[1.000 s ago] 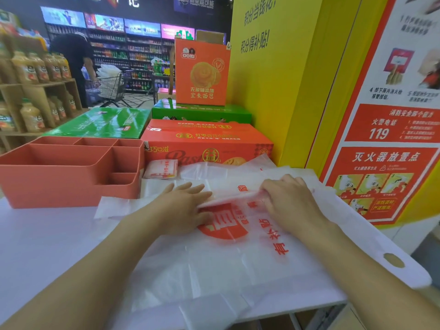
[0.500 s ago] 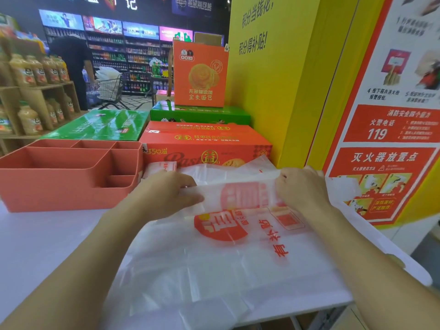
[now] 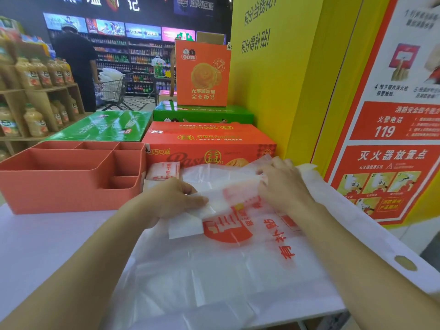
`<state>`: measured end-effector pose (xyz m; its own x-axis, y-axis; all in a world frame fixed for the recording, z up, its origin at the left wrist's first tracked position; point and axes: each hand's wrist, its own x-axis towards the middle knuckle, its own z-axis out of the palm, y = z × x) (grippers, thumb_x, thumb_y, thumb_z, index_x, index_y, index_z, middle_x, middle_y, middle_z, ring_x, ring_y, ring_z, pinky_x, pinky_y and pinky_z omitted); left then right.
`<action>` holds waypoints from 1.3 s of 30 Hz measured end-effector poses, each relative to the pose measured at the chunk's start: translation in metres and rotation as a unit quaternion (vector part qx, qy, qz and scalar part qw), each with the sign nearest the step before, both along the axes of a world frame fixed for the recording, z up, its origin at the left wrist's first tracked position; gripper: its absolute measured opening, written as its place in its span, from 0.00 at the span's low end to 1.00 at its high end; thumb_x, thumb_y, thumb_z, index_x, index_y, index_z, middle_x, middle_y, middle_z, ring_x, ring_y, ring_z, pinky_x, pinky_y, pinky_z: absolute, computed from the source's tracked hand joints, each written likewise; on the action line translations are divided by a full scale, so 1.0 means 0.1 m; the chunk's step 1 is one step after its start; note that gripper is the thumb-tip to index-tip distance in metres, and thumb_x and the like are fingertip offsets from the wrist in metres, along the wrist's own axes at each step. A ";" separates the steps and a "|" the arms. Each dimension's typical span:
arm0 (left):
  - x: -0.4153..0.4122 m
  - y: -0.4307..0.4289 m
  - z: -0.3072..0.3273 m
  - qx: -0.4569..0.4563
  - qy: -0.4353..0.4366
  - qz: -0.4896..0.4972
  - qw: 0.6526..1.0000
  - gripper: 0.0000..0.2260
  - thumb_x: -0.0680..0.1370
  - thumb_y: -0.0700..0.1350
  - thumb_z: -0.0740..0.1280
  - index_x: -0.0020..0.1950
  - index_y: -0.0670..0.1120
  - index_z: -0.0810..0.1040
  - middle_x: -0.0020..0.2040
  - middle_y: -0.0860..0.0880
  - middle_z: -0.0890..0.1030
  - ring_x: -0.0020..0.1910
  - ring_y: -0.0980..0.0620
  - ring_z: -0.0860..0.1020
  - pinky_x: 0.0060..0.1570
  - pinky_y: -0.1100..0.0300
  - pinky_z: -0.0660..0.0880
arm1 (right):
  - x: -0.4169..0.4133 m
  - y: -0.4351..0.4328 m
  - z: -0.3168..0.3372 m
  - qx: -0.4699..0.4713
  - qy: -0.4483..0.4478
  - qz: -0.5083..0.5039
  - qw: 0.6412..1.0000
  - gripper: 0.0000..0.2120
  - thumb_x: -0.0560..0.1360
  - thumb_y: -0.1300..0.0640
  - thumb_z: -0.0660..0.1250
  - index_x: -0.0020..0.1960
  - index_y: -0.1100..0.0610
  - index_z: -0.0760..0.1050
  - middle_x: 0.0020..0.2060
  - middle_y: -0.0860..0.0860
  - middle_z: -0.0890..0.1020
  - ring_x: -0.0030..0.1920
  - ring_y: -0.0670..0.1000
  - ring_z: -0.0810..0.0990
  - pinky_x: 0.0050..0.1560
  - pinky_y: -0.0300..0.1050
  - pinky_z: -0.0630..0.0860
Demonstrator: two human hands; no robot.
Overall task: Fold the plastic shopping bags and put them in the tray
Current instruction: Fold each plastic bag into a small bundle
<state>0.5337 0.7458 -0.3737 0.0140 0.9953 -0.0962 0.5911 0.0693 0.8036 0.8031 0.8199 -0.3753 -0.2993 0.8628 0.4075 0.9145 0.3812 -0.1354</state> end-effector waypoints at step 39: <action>-0.13 -0.10 0.20 -0.094 -0.268 0.027 0.959 0.16 0.81 0.52 0.66 0.65 0.45 0.76 0.58 0.48 0.85 0.47 0.41 0.85 0.46 0.49 0.79 | -0.40 -0.46 -0.24 -0.084 0.056 0.279 0.955 0.15 0.79 0.45 0.70 0.36 0.39 0.69 0.36 0.39 0.72 0.43 0.43 0.71 0.45 0.35 0.66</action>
<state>0.5208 0.7361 -0.3541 0.0607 0.9618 -0.2670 0.0891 0.2612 0.9612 0.7630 0.7744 -0.3991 -0.6933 0.6386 0.3340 0.5521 0.7685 -0.3233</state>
